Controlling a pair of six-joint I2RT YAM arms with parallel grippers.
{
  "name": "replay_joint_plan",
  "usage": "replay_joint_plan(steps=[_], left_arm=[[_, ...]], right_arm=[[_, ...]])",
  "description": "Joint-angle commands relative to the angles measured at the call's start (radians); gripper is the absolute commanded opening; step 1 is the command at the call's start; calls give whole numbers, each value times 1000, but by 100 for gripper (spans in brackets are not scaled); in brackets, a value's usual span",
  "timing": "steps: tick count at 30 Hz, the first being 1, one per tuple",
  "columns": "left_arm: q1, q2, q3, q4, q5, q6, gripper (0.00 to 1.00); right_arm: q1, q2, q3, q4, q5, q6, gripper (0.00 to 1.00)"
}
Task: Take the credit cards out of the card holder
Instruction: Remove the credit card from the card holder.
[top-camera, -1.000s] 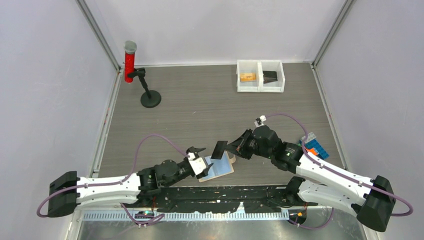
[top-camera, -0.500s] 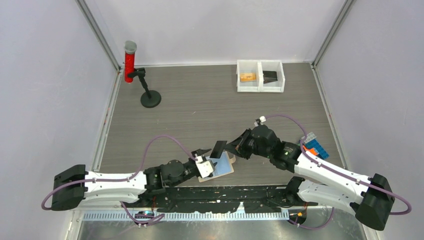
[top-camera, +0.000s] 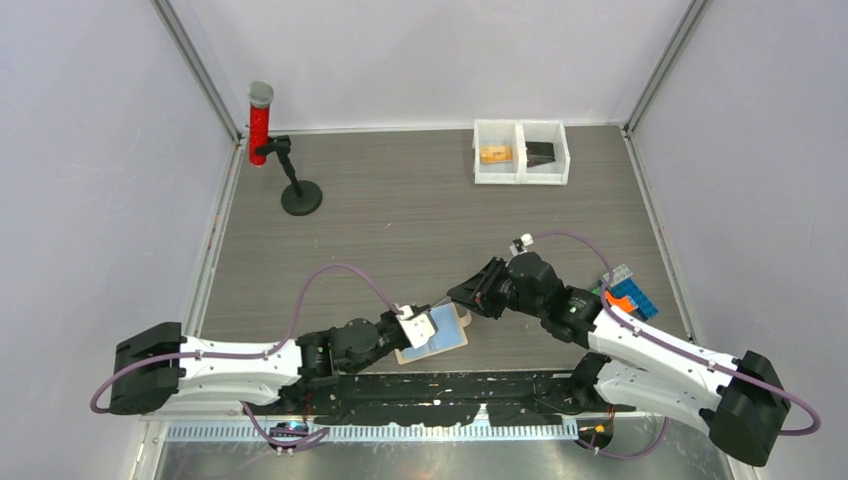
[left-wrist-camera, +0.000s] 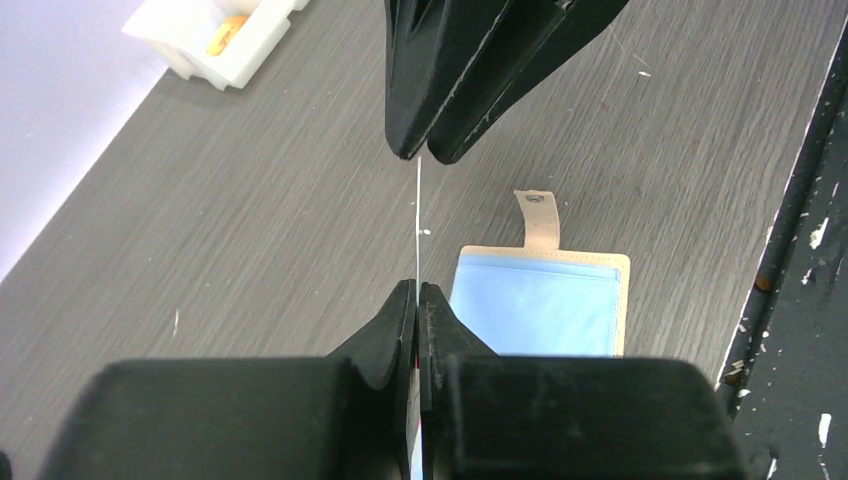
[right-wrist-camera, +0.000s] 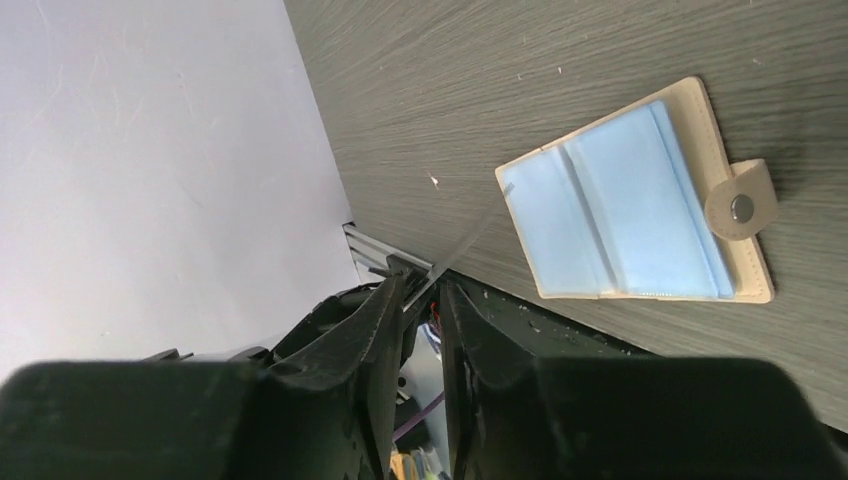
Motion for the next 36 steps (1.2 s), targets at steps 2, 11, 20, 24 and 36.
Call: replay_joint_plan(steps=[2,11,20,24,36], left_arm=[[-3,-42,56,-11,-67,-131,0],[72,-130,188,-348,6,-565,0],[110,-247,171,-301,96,-929,0],[113,-260,165,-246,101,-1041,0],[113,-238,126,-145,84,-1157,0]], right_arm=[[-35,-77,-14,58,9,-195,36],[-42,-276,-86,151,1,-719,41],[-47,-385,-222,456,-189,-733,49],[-49,-354,-303,637,-243,-618,53],[-57,-307,-425,922,-227,-427,50]])
